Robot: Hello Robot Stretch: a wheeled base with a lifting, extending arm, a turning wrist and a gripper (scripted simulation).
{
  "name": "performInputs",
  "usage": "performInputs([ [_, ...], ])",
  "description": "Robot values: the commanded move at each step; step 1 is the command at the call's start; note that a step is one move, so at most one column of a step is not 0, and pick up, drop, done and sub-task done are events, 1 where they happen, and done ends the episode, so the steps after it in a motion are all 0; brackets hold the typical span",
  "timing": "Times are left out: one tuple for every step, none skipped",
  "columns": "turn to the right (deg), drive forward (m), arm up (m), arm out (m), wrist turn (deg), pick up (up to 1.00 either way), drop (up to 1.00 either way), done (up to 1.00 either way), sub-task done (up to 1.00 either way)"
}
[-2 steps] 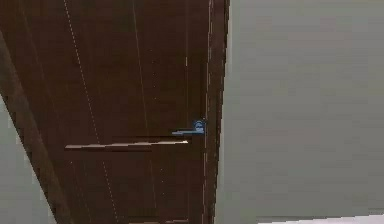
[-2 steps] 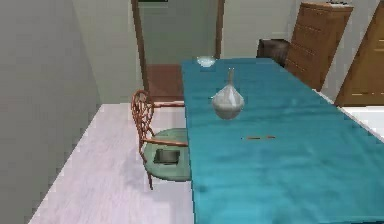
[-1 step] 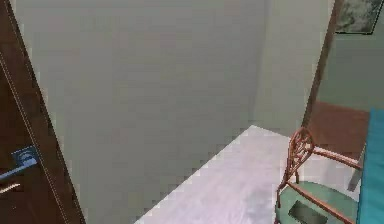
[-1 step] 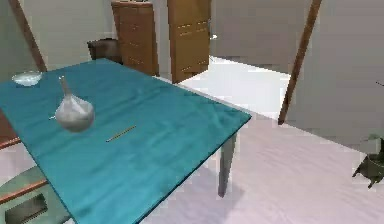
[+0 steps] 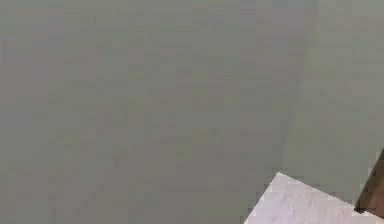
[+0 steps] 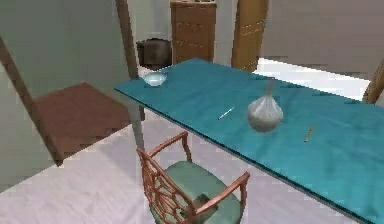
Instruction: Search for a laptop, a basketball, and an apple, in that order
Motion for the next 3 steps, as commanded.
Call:
performInputs([
  [39.0, 0.00, 0.00, 0.00, 0.0, 0.00, 0.00, 0.00, 0.00],
  [0.0, 0.75, 0.00, 0.00, 0.0, 0.00, 0.00, 0.00, 0.00],
  [27.0, 0.00, 0.00, 0.00, 0.0, 0.00, 0.00, 0.00, 0.00],
])
